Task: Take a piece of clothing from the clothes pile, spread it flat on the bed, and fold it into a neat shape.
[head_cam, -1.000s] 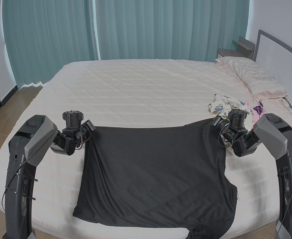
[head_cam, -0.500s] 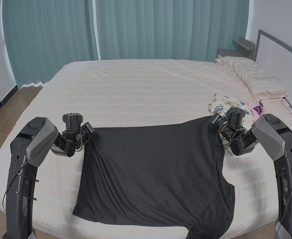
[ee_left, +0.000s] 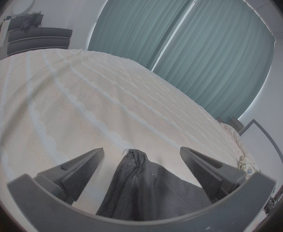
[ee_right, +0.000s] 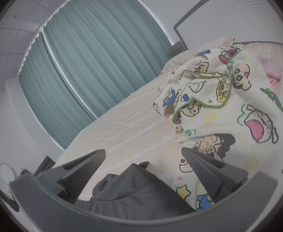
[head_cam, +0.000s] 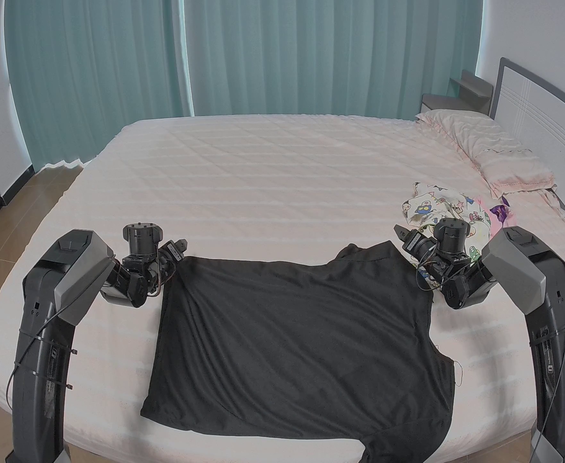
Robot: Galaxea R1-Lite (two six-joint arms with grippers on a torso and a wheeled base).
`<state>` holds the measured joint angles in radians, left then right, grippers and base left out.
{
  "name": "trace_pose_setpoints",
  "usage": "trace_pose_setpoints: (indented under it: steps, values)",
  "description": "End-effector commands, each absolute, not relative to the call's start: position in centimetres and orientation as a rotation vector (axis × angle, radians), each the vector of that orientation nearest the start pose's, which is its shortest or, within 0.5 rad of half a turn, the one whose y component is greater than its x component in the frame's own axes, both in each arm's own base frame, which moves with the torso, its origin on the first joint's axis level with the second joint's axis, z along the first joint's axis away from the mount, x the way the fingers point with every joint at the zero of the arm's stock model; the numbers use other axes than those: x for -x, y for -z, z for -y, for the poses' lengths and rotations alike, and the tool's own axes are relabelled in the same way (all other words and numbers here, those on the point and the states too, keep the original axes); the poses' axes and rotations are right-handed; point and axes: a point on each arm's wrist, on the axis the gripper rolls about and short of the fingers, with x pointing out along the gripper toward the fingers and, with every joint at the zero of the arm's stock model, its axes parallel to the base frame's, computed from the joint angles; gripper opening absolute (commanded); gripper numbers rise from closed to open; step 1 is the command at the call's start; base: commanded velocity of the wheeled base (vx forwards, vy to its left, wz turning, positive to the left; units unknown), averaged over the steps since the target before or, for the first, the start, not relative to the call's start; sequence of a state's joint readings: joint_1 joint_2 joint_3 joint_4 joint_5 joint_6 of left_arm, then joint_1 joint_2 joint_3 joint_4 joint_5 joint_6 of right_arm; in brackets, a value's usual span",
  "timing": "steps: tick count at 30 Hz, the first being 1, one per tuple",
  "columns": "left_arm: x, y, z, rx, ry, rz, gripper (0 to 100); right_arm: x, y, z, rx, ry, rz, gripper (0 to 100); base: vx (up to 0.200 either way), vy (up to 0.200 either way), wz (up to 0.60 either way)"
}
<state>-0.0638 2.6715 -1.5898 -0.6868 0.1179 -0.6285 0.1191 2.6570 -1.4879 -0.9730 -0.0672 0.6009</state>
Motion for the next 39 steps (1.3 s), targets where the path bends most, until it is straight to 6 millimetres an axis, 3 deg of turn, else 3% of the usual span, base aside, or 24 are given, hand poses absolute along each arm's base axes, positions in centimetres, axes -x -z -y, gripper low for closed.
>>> trace_pose_setpoints:
  steps: [1, 5, 9, 12, 14, 19, 21, 23, 26, 30, 39]
  values:
    - [-50.3, 0.2, 2.1, 0.594, -0.192, -0.348, 100, -48.9, -0.4, -5.4, -0.583, 0.011, -0.213, 100, 0.0, 0.0, 0.0]
    - [-47.3, -2.8, 1.1, 0.61, -0.163, -0.376, 100, -46.3, -2.1, -5.0, -0.587, 0.022, -0.25, 100, 0.0, 0.0, 0.0]
    - [-43.2, -4.9, 1.1, 0.647, -0.124, -0.406, 100, -42.9, -3.6, -4.6, -0.6, 0.036, -0.287, 100, 0.0, 0.0, 0.0]
    - [-38.4, -6.3, 1.3, 0.688, -0.063, -0.43, 100, -38.6, -3.6, -4.7, -0.622, 0.045, -0.341, 100, 0.0, 0.0, 0.0]
    - [-34.9, -6.4, 1.5, 0.69, -0.039, -0.475, 100, -35.7, -3.6, -5.0, -0.623, 0.035, -0.367, 100, 0.0, 0.0, 0.0]
    - [-28.6, -6.0, 2.9, 0.712, -0.006, -0.579, 100, -29.7, -3.4, -5.2, -0.633, 0.018, -0.408, 100, 0.0, 0.0, 0.0]
    - [-27.3, -5.9, 3.4, 0.726, -0.002, -0.606, 100, -28.5, -3.6, -5.1, -0.665, 0.016, -0.406, 100, 0.0, 0.0, 0.0]
    - [-24.6, -5.7, 4.0, 0.764, 0.003, -0.658, 100, -25.6, -3.3, -5.0, -0.701, 0.022, -0.451, 100, 0.0, 0.0, 0.0]
    - [-22.7, -5.0, 4.5, 0.788, -0.003, -0.724, 100, -23.8, -2.9, -4.6, -0.709, 0.036, -0.477, 100, -0.2, 0.0, 0.0]
    - [-21.7, -3.9, 4.9, 0.8, -0.015, -0.798, 100, -22.6, -2.2, -4.4, -0.705, 0.051, -0.516, 100, -0.2, 0.0, 0.0]
    - [-21.6, -1.8, 5.1, 0.794, -0.029, -0.908, 100, -21.2, -1.8, -4.1, -0.742, 0.054, -0.57, 100, -0.2, 0.0, 0.0]
